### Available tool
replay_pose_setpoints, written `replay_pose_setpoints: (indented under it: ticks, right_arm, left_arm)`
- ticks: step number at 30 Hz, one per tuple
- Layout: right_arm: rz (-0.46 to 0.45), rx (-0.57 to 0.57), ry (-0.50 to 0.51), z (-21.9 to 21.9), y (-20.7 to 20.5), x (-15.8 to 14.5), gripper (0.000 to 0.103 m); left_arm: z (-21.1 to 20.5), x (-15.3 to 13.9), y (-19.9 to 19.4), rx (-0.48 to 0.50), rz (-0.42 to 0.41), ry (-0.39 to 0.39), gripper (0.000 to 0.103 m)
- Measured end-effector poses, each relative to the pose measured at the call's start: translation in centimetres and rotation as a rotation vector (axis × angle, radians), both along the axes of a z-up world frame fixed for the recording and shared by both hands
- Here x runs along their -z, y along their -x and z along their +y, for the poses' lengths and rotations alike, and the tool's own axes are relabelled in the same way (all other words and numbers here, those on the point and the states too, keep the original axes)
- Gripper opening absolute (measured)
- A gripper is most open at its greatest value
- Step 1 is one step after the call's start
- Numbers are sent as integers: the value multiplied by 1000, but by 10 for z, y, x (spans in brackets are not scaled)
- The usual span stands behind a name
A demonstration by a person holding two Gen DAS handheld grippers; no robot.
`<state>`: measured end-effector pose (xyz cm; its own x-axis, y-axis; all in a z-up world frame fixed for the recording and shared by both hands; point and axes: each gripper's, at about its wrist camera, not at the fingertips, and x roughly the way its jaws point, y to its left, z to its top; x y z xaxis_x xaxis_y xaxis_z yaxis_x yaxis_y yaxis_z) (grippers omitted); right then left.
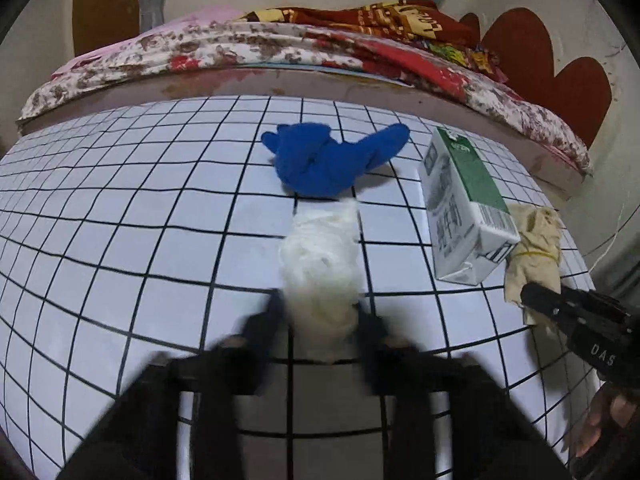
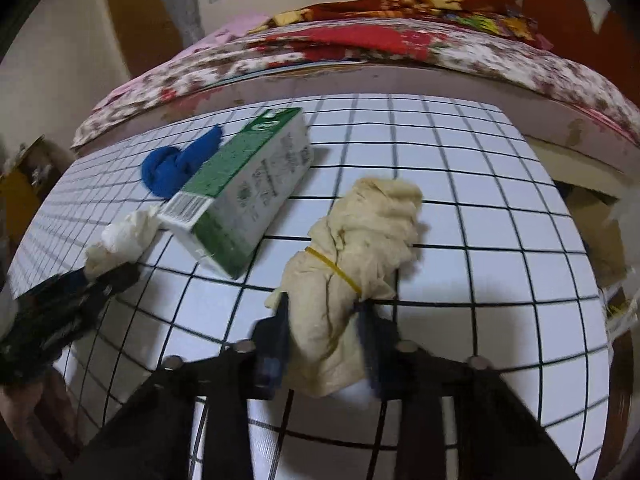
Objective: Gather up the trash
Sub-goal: 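Grasp the beige cloth with the right gripper while the left grasps the white tissue, then carry the beige cloth and white tissue over the bin with both grippers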
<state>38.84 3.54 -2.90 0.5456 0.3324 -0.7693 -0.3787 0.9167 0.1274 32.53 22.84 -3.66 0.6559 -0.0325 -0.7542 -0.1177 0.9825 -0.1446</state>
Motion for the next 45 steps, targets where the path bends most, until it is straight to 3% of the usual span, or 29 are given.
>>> replay_pose_setpoints:
  ticks: [9, 24, 38, 45]
  right_arm:
    - [-84, -51, 5, -8, 33, -18, 17]
    - [-168, -70, 7, -52, 113, -51, 17]
    - [-243, -19, -27, -133, 192, -82, 17]
    - [-270, 10, 35, -188, 222, -83, 17]
  left_arm:
    - [-21, -12, 41, 40, -62, -32, 22]
    - [-75, -42, 108, 86, -144, -12, 22]
    - [-150, -57, 162, 188, -197, 4, 21]
    - [-191, -59, 176, 246, -207, 3, 22]
